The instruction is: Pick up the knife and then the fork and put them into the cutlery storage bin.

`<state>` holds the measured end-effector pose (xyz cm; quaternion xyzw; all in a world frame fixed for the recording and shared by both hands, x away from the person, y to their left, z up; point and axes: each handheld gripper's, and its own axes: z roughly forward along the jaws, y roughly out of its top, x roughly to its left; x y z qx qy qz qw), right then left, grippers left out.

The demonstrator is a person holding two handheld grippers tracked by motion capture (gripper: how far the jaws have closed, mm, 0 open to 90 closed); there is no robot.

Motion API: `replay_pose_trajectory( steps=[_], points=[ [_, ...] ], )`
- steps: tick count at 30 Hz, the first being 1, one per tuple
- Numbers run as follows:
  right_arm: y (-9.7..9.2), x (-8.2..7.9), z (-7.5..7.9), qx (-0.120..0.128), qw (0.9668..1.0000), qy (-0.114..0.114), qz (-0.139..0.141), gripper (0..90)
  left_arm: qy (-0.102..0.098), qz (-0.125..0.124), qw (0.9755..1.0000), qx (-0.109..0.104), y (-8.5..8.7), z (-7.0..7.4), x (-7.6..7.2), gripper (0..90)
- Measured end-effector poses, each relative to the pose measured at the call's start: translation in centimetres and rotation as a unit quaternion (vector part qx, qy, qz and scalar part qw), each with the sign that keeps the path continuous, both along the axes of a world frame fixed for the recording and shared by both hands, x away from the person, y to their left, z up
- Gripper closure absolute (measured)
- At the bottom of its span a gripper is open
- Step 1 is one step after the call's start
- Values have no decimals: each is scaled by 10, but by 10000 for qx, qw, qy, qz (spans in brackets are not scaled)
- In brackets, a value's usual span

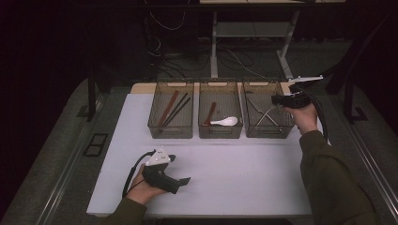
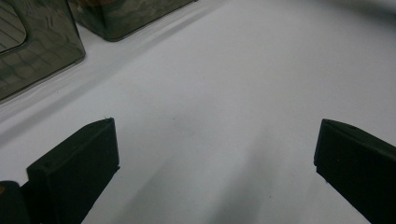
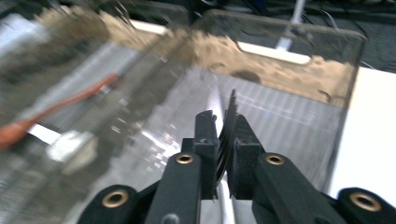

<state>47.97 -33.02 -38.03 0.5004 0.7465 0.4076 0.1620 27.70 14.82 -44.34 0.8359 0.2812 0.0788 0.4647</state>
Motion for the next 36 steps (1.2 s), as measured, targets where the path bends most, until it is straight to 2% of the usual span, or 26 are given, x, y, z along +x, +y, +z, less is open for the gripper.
replay_pose_trajectory(
  steps=[3,5,7,11,14,19,27,30,36],
  points=[
    [-2,2,-4,-209,9997,114,-9,778,19,-13,10000,11,-1,0,0,0],
    [-2,2,-6,-390,9991,160,-8,711,20,-17,10000,11,-1,0,0,0],
    [-2,1,-5,-484,9988,46,-70,608,11,-28,10000,13,0,0,0,0],
    [-7,-1,1,-516,9985,-120,-153,469,16,-28,10000,8,0,0,0,0],
    [-12,-3,4,-459,9986,-202,-149,411,20,-50,10000,0,-1,0,0,0],
    [-13,-7,4,-357,9991,-213,-38,355,26,-45,10000,0,-1,0,0,0],
    [-11,-23,8,-42,9990,-385,205,281,21,-38,10000,0,1,0,1,0],
    [-9,-31,10,-68,9985,-493,224,272,22,-29,10000,-2,1,0,1,0],
    [-3,-48,10,-26,9980,-520,347,204,38,-4,10000,-35,1,0,1,0]
  ],
)
